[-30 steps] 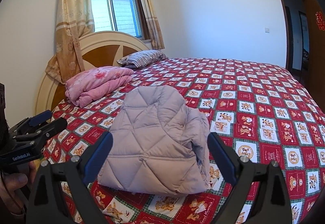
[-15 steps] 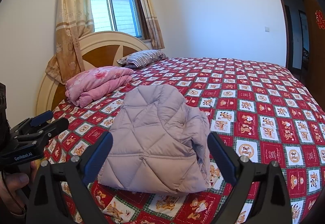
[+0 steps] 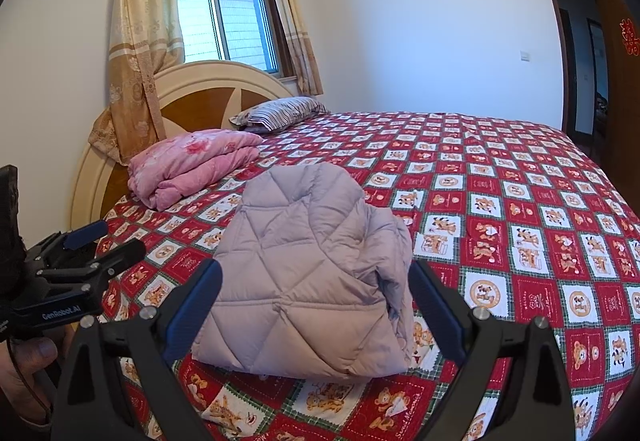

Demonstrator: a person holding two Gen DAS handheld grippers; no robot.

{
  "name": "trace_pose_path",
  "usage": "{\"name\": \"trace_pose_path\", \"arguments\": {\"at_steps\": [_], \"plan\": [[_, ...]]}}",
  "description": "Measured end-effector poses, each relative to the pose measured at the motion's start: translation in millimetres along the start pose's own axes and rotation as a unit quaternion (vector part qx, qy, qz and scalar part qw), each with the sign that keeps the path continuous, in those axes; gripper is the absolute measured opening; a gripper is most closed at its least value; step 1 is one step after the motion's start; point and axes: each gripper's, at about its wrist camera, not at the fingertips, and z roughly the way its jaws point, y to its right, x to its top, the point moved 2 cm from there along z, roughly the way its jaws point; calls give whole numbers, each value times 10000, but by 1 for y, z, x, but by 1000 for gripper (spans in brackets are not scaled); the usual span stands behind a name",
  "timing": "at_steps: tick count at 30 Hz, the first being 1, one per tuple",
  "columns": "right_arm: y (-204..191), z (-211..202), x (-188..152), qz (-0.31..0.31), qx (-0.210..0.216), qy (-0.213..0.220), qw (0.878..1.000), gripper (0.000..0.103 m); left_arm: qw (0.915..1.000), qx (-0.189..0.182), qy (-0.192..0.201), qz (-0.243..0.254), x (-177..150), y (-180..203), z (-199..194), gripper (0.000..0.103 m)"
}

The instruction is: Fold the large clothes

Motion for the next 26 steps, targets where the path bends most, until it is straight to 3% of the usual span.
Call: {"name": "trace_pose_path", "arguments": {"at_steps": [12, 17, 21, 26], "plan": [[1, 1, -4, 2, -13, -21, 10000, 96, 9988, -173, -33, -457, -2, -7, 4, 96], [0, 3, -7, 10, -9, -42, 10000, 96, 9996, 12, 105, -266, -7, 0, 1, 98], [0, 6, -9, 23, -14, -74, 10000, 96, 9995, -202, 118, -227, -8, 3, 1, 98], [1, 5, -11, 52, -43, -75, 9999, 96, 9998, -34, 136, -166, -8, 4, 4, 98]]}}
